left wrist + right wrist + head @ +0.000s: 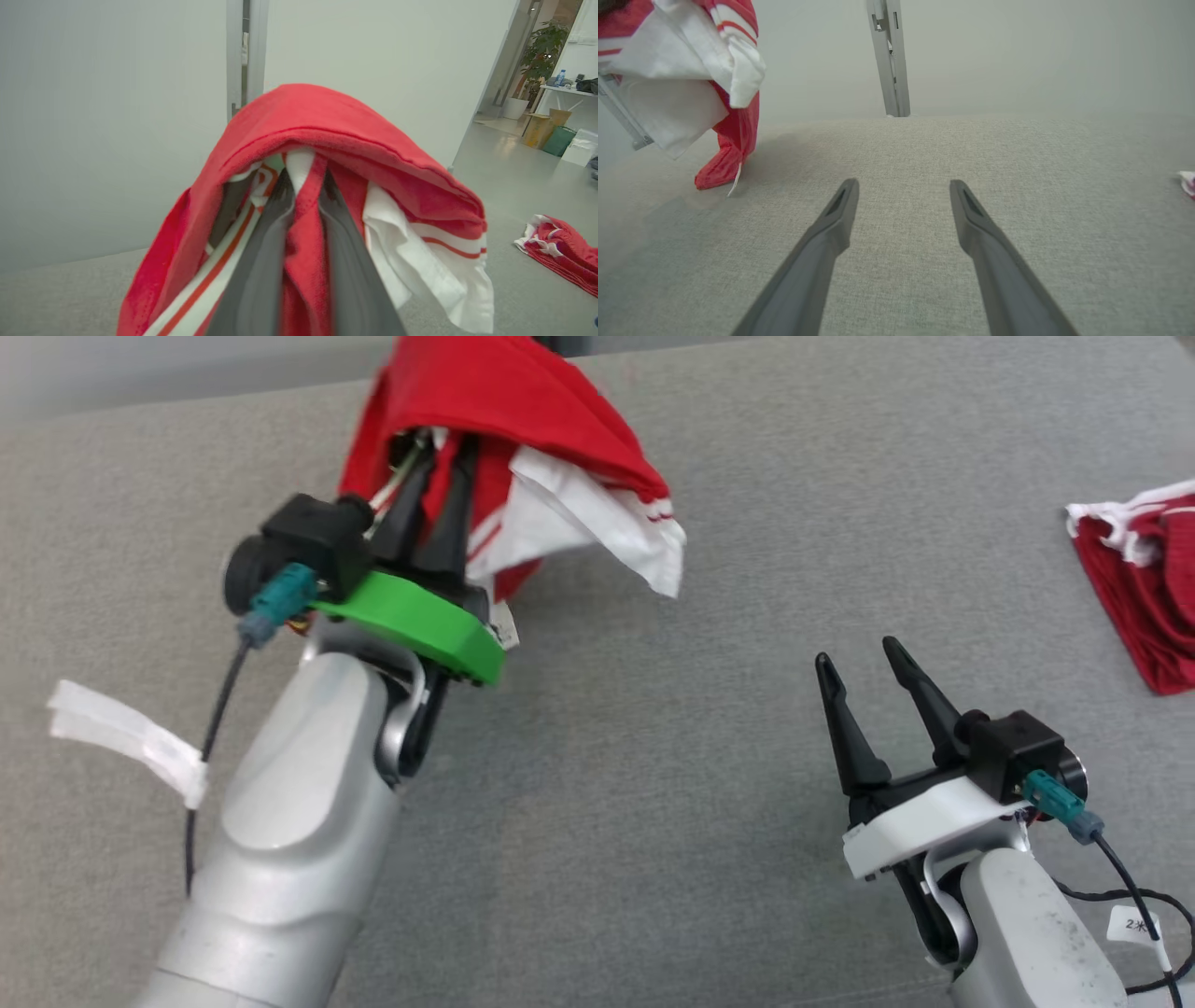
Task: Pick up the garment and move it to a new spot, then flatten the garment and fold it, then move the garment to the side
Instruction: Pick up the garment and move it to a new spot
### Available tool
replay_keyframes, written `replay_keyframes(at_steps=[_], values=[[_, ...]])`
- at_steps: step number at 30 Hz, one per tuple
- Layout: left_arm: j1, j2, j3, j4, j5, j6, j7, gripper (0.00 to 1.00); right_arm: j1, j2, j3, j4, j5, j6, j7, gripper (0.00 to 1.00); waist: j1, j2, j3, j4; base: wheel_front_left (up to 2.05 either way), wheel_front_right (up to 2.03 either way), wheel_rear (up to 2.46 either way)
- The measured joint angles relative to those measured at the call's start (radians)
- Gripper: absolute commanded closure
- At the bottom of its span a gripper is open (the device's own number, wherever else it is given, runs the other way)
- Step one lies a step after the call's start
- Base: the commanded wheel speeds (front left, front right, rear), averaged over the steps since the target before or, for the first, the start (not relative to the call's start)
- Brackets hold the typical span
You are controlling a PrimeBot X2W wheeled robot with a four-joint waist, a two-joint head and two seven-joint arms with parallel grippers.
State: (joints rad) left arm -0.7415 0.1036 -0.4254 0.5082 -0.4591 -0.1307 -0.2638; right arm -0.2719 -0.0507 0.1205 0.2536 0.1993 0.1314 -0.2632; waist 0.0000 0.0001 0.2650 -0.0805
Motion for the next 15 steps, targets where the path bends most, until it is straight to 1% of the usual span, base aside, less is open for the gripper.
replay_keyframes(at_steps=[5,8,9,10,13,15], values=[[0.029,-0.037,-0.143,0.076,-0.044,0.0,0.0,1.0,0.022,0.001,0.018,0.0,0.012,0.0,0.0,0.0,0.0,0.0,-0.018,-0.081,0.0,0.0,0.0],[0.042,-0.049,-0.189,0.123,-0.067,0.0,0.0,1.0,0.03,0.0,0.018,0.0,0.013,0.0,0.0,0.0,0.0,0.0,-0.027,-0.117,0.0,0.0,0.0],[0.048,-0.051,-0.203,0.144,-0.073,0.0,0.0,0.73,0.033,0.0,0.018,0.001,0.013,0.0,0.0,0.0,0.0,0.0,-0.03,-0.127,0.0,0.0,0.0],[0.057,-0.052,-0.219,0.171,-0.073,0.0,0.0,0.0,0.035,0.0,0.018,0.001,0.013,0.0,0.0,0.0,0.0,0.0,-0.033,-0.135,0.0,0.0,0.0],[0.08,-0.053,-0.211,0.211,-0.058,0.001,0.0,0.0,0.036,0.0,0.012,0.006,0.013,0.0,0.0,0.0,0.0,0.0,-0.04,-0.139,0.0,0.0,0.0],[0.093,-0.053,-0.182,0.212,-0.037,0.01,0.0,0.0,0.036,0.001,0.011,0.009,0.011,0.0,0.0,0.0,0.0,0.0,-0.042,-0.131,0.0,0.0,0.0]])
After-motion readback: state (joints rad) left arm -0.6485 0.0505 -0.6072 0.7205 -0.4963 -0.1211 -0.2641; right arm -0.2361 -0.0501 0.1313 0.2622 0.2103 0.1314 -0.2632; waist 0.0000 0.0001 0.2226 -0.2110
